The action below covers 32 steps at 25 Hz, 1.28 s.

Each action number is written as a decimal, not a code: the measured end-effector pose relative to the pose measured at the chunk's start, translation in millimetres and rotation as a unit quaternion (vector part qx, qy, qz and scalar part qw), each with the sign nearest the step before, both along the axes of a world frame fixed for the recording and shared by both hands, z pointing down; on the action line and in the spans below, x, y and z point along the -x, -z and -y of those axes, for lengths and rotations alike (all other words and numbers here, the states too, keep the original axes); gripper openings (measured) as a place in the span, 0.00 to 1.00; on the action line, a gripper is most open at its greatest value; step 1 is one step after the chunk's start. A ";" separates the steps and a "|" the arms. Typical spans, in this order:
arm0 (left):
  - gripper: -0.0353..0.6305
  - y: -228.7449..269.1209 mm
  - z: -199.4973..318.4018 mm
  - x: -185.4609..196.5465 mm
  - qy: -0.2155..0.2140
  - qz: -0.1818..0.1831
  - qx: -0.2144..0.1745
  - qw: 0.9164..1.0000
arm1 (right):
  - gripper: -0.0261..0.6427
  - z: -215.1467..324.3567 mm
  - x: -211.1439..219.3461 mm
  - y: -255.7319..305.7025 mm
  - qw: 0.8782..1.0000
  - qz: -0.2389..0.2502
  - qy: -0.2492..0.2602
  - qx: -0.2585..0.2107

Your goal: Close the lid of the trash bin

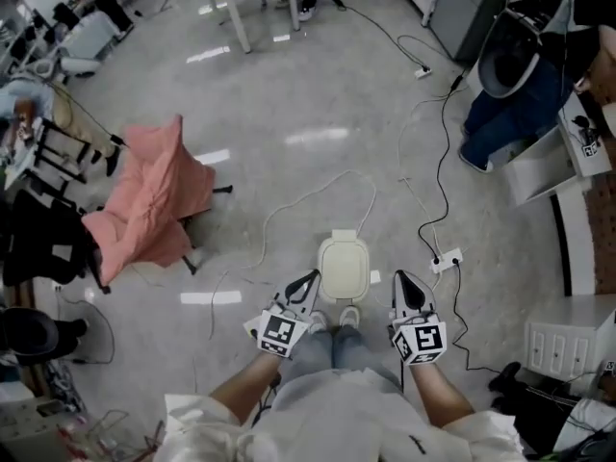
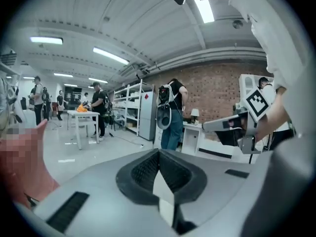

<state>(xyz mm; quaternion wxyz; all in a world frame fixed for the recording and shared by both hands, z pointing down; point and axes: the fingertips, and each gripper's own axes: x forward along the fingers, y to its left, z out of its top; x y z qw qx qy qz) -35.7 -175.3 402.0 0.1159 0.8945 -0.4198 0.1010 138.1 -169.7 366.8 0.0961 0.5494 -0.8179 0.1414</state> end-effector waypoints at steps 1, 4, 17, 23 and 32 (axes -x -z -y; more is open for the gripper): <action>0.09 20.8 3.1 7.3 0.011 -0.009 -0.013 1.000 | 0.07 -0.4 -4.4 16.8 1.000 0.002 -0.007 -0.013; 0.09 76.7 6.3 28.1 0.037 -0.026 -0.052 0.998 | 0.07 -4.0 -20.1 58.3 0.998 0.004 -0.032 -0.046; 0.09 203.8 -19.8 76.8 0.098 -0.045 -0.184 0.977 | 0.07 -46.6 -67.5 154.5 0.984 0.029 -0.097 -0.145; 0.09 202.1 -28.7 83.1 0.108 -0.041 -0.184 0.976 | 0.06 -53.0 -70.9 158.8 0.982 0.033 -0.102 -0.153; 0.09 201.8 -33.4 79.3 0.100 -0.046 -0.186 0.976 | 0.06 -57.8 -61.1 161.8 0.982 0.037 -0.098 -0.157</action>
